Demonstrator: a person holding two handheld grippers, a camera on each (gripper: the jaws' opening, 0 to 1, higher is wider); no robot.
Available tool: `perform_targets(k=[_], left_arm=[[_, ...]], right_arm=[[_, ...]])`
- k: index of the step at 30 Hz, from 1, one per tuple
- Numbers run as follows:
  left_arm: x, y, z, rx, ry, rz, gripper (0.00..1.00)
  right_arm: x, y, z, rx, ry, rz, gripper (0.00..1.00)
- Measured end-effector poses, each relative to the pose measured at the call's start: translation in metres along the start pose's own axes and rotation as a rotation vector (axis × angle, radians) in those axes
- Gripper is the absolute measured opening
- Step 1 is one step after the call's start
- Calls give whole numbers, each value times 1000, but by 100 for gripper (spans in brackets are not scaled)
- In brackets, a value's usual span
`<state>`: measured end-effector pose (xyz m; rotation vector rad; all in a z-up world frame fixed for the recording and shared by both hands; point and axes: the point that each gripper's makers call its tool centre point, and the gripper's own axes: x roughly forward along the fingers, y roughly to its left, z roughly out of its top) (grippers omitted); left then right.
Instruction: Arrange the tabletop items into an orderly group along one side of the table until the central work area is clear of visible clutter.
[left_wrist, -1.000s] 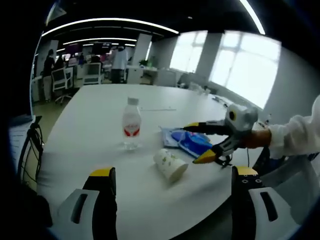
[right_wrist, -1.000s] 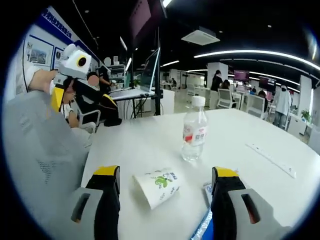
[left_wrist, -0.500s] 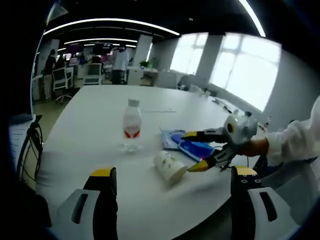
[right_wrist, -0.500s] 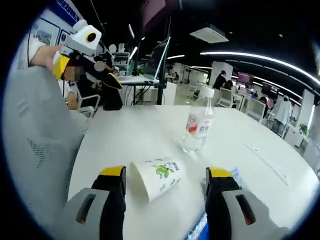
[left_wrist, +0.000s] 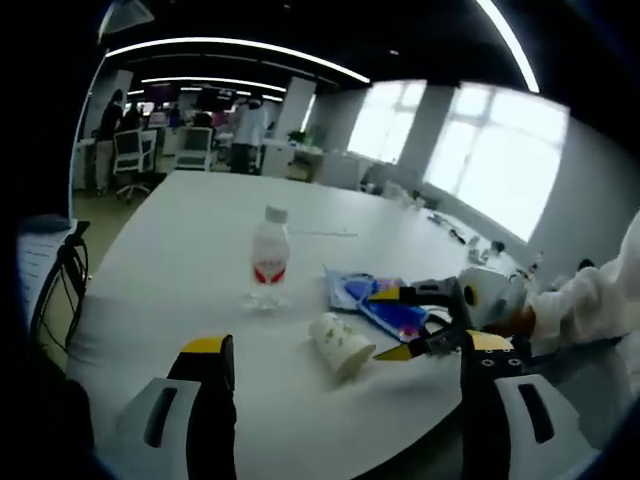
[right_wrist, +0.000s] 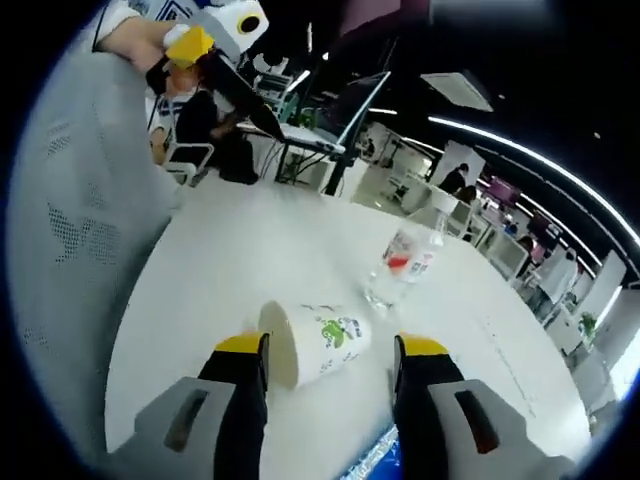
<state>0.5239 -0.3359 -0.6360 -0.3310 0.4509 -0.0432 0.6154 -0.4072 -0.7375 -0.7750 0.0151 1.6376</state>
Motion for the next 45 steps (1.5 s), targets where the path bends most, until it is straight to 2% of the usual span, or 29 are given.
perform_targets(k=[2,7,10,13,18,21,28,33,35,39,45], left_arm=[[0,0,0,0,2,2,90],[-1,2,2,-12,-10,8,90],[0,1,2,-8,-9,7,90],[0,1,2,-9,-6,8,90],[-1,1,4,-17,-16,13,90],[-2,2,4,-21,-21,18,89],[-3,3,6,-30,-29,21,89],[-3,3,6,-34,-30,19,88],[-3,3,6,-34,-27,18,88],[-4,4,7,-34,-34,18,88],[-5,5,9,-38,-41,23,87]], right_arm=[[2,3,1,-31,1,3,42],[1,0,-3,-101,54,-30,25],[-1,-2,-2,-135,55,-47,24],[-1,-4,-2,-135,55,-48,21],[2,2,-7,-115,89,5,6],[2,1,-5,-113,85,1,0],[3,-10,-3,-26,100,-24,0],[-2,-29,4,137,122,-79,0],[-3,-31,7,204,125,-69,0],[-7,-44,13,253,129,-97,0],[-6,-56,9,320,147,-116,0]])
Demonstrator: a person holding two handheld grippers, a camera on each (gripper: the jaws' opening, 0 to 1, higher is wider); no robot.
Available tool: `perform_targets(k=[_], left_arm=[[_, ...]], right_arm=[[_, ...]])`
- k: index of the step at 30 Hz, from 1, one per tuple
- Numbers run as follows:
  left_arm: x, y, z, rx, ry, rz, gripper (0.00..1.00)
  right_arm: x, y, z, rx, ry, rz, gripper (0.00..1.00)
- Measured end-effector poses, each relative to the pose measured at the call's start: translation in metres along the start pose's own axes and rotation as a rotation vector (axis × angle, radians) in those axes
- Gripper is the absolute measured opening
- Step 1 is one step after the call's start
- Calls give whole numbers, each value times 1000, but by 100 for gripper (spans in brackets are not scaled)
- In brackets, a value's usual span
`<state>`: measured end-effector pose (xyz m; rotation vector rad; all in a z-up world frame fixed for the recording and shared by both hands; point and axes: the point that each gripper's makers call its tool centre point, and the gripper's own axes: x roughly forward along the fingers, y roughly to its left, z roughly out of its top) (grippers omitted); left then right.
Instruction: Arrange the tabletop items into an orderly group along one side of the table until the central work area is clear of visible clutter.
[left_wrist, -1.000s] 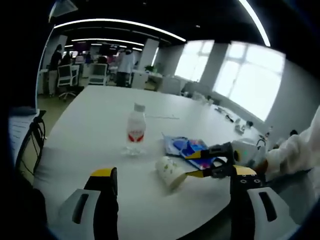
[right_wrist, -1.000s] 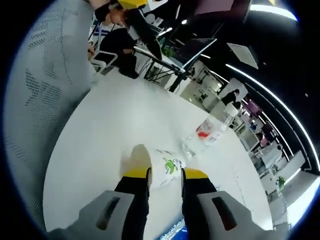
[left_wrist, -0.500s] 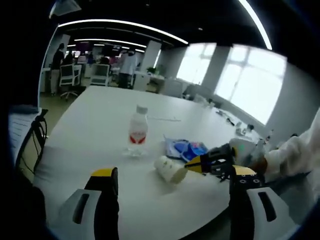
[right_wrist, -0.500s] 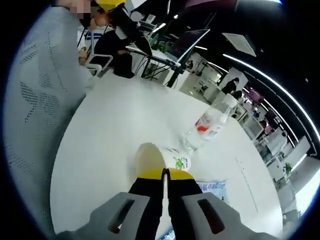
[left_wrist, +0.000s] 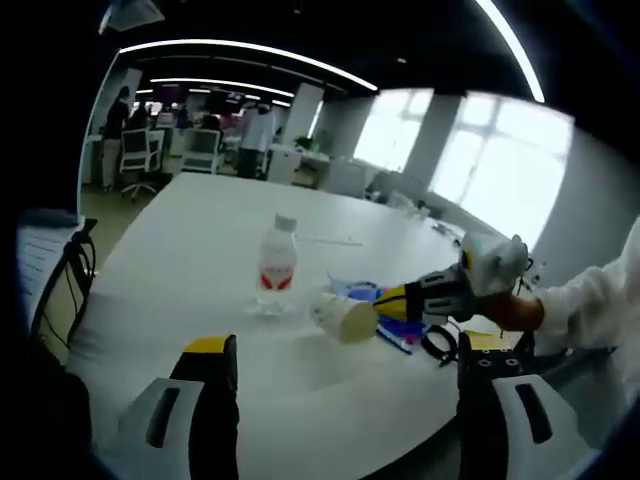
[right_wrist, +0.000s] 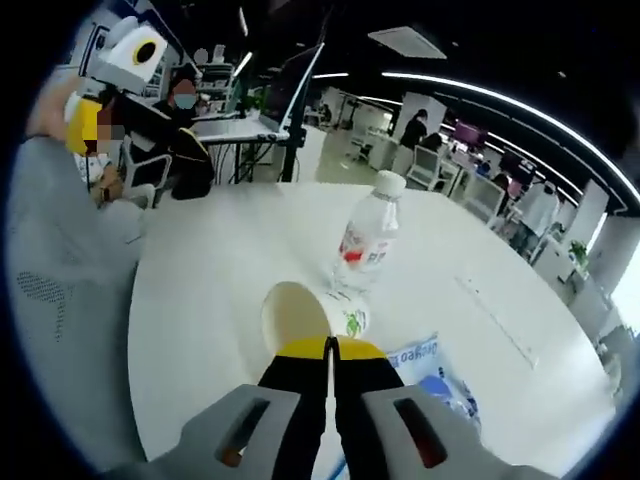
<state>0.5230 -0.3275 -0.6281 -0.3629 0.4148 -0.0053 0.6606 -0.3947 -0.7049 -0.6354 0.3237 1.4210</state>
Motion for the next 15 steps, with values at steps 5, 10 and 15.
perform_targets(k=[5,10,15], left_arm=[[0,2,-2,3,9,5,87],[1,2,-4,21,22,6,87],[5,-6,-11,55,55,-8,87]], right_arm=[[-6,2,4,88,26,26,0],[-10,1,7,228,35,49,0],[-14,1,8,360,57,89,0]])
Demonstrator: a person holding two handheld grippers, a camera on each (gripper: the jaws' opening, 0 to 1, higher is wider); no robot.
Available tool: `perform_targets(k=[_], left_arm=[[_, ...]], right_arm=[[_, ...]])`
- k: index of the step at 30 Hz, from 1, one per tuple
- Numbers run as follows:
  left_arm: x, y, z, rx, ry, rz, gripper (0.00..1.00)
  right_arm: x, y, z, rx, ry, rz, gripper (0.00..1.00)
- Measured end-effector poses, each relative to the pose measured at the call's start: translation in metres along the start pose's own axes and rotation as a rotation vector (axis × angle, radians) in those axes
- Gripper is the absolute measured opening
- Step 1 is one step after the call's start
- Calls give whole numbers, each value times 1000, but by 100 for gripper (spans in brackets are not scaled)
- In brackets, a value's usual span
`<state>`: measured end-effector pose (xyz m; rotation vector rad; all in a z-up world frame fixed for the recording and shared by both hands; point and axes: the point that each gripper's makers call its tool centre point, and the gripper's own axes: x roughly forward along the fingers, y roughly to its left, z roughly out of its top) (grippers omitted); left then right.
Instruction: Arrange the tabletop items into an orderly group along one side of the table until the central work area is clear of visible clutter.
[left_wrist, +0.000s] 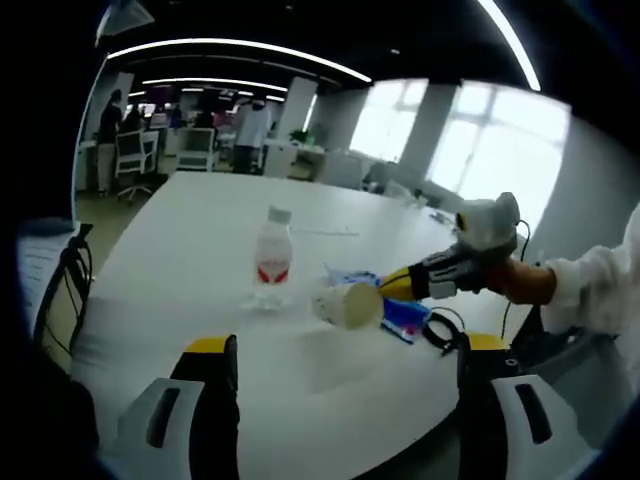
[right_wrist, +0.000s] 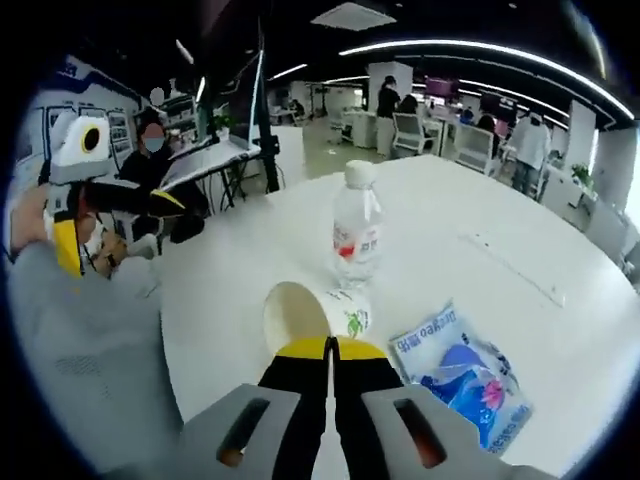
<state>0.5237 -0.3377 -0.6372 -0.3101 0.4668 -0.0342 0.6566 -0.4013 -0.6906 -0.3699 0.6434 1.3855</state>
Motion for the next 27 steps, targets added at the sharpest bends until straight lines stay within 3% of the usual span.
perform_targets(k=[4,6,11,13,18,27], left_arm=[[8,0,-18,99,100,-8,90],[12,2,-25,196,150,-8,91],[29,20,-42,284,241,11,91],[39,23,-47,373,284,8,95],[63,22,-35,547,246,-8,94],[83,-1,-26,740,211,-64,85]], right_arm=[[-4,2,1,39,-6,26,0],[-3,5,5,68,-11,44,0],[-9,11,6,83,-8,55,0],[-12,16,7,98,-9,69,0],[-17,25,5,105,1,91,0],[-27,41,4,118,7,135,0]])
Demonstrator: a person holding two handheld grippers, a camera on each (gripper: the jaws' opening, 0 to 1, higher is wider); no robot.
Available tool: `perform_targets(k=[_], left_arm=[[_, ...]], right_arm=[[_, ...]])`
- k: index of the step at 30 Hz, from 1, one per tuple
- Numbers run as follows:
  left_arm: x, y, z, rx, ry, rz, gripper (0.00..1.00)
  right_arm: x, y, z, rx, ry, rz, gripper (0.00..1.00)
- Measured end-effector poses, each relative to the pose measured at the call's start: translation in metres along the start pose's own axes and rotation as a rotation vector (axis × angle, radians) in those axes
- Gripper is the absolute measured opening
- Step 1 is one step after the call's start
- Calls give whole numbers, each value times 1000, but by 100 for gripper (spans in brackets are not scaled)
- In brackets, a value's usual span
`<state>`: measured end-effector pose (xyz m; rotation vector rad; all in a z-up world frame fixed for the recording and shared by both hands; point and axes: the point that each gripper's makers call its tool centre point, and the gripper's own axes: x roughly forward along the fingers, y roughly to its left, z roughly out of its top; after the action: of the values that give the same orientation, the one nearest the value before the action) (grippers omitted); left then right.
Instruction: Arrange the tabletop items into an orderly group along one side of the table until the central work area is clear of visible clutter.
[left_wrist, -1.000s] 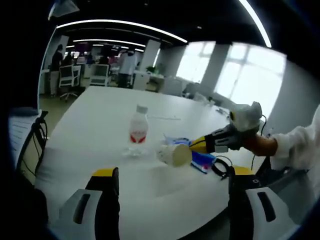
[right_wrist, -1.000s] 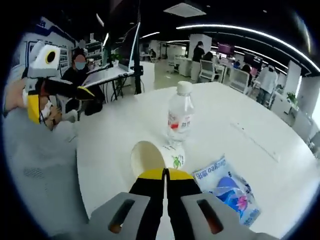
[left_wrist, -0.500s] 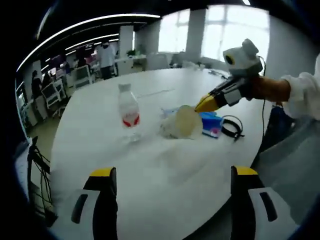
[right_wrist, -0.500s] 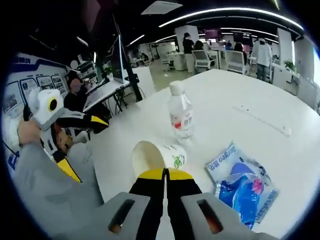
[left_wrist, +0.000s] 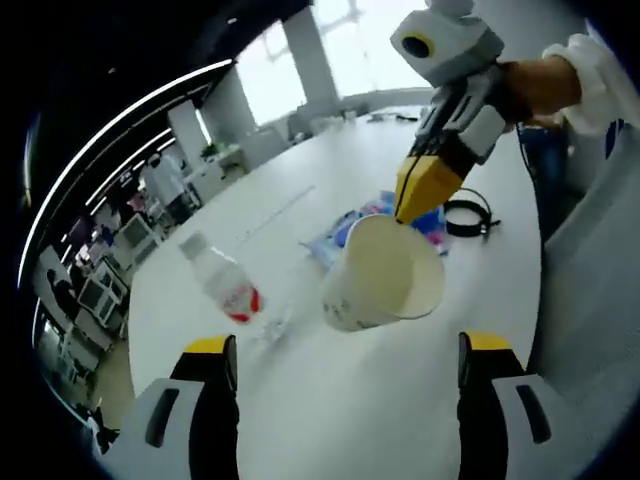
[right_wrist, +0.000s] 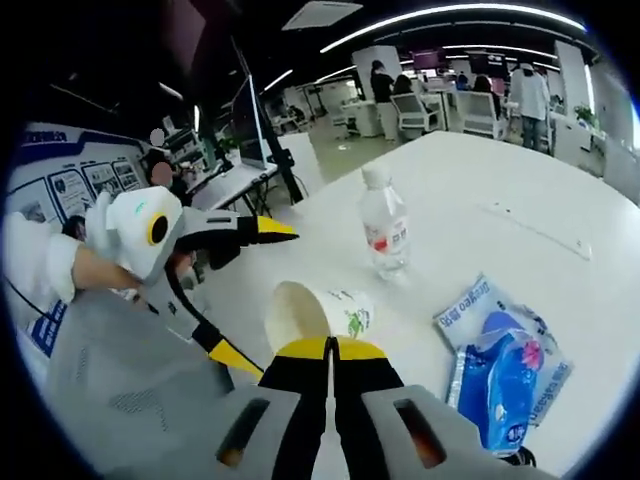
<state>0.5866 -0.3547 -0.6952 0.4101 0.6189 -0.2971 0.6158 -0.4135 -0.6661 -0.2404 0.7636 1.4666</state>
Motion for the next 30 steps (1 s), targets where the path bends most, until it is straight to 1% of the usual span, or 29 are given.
perform_targets(k=[1,2,5,7,9,12,13,16,17,18,20,21,22,24,25,26,27,30], left_arm=[[0,-4,5,-1,-11,-4,84],[1,-8,14,4,-53,-14,82],[4,-12,18,29,-66,-24,77],[5,-14,23,51,-85,-26,73],[5,-15,27,62,-103,-25,64],[4,-21,27,82,-101,-49,49],[4,-24,27,80,-103,-57,47],[4,-21,27,34,-115,-36,46],[3,-22,27,-7,-119,-42,44],[2,-23,26,-31,-119,-47,43],[0,-23,25,-62,-123,-51,41],[0,-24,24,-76,-125,-55,40],[-1,-26,23,-124,-125,-68,39],[-2,-26,20,-186,-122,-78,36],[-3,-22,18,-192,-126,-78,34],[-3,-21,14,-215,-110,-86,31],[-3,-24,14,-229,-108,-93,31],[-3,-23,12,-293,-109,-95,29]], right_arm=[[0,1,0,0,-1,5,0],[1,1,0,2,-1,10,0],[0,6,2,0,-4,25,0],[0,6,3,-6,0,27,0],[-1,8,2,-6,0,31,0],[-2,7,5,-1,-6,30,0],[-2,7,6,1,-7,29,0],[-2,8,6,-12,-1,27,0],[-2,7,6,-13,-2,25,0],[-2,7,7,-15,-3,25,0],[-1,7,7,-25,-4,22,0],[1,6,6,-44,-1,16,0],[1,6,6,-53,2,14,0],[2,6,4,-73,-2,6,0],[2,6,3,-81,-2,4,0],[3,6,2,-89,-1,-2,0],[3,5,2,-93,-4,-5,0],[5,4,3,-103,-16,-8,0]])
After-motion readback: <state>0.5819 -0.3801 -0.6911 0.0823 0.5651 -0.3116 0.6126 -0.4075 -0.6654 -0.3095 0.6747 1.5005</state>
